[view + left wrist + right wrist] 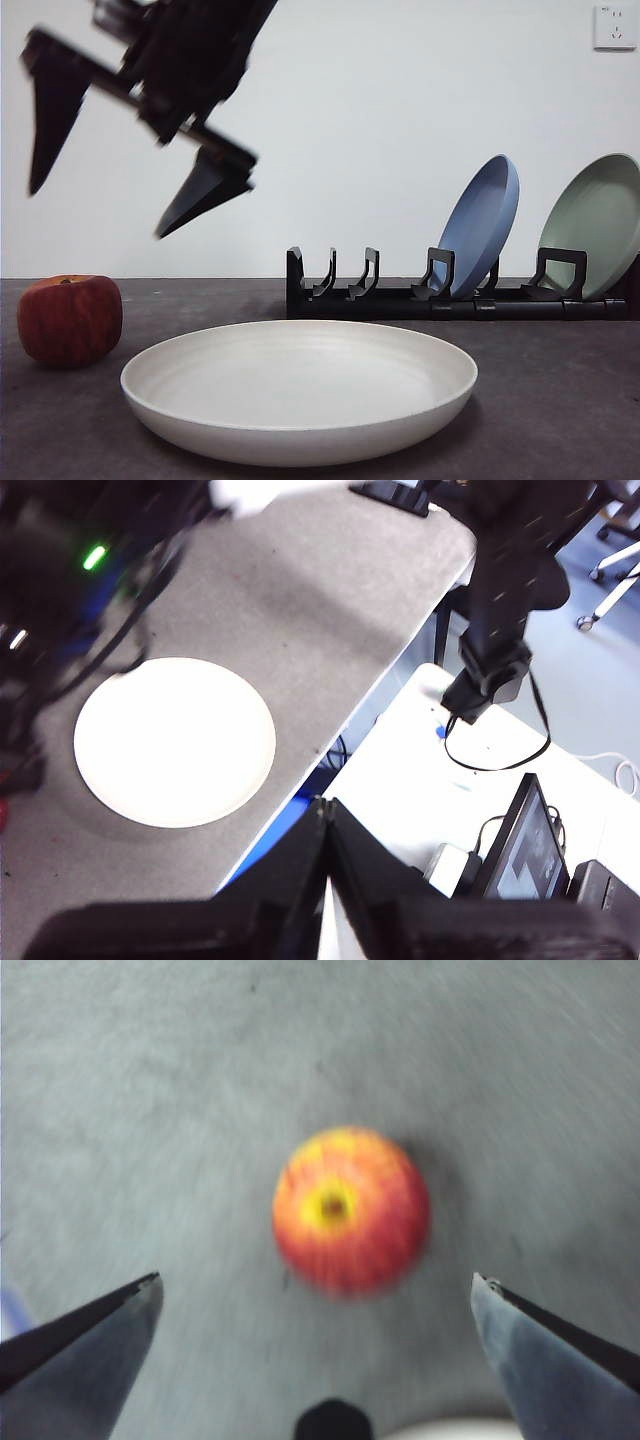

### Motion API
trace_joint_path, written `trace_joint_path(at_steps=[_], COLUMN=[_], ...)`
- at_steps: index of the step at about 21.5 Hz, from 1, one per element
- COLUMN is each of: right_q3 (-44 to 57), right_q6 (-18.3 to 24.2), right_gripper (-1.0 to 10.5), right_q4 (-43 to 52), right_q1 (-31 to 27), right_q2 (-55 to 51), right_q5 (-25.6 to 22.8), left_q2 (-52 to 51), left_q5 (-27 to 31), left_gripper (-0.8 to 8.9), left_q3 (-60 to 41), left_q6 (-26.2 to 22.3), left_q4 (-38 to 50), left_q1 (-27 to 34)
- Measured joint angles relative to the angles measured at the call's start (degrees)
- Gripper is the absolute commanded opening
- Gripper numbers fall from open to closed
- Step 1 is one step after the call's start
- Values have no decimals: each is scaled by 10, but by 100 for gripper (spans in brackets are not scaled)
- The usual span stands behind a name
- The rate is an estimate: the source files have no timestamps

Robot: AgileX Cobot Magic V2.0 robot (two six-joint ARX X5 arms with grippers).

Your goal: Take the yellow plate from the plate rack,put the plate on the table,take the apple from the table,put the apple in the plate

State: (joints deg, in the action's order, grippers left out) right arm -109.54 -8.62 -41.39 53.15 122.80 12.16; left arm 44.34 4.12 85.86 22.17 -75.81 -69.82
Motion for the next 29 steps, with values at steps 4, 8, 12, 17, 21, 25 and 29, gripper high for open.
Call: trace_joint_path(at_steps=[4,8,12,17,21,25,29], right_q3=[-33,-34,-34,-34,-34,-36,-36], right_q6=[19,43,53,54,54,54,46], right_gripper=[979,975,974,792,682,447,89], right_q4=[42,64,62,55,52,48,67], right_q1=[17,32,35,33,33,33,33], right_q2=[52,73,99,103,105,132,135], right_q5=[-43,-79,-87,-92,-92,-92,-96], left_q2=[-16,-20,-23,-36,-46,-73,-84], left_q5=[0,0,17,69,103,141,175], left_gripper=[-3,-3,-3,-5,-4,-5,-6], left_q3=[0,0,-7,-86,-125,-125,-130], left_q6=[0,0,4,24,39,51,55], left_q4=[0,0,0,0,-1,-1,0], left_q1=[0,0,0,0,0,0,4])
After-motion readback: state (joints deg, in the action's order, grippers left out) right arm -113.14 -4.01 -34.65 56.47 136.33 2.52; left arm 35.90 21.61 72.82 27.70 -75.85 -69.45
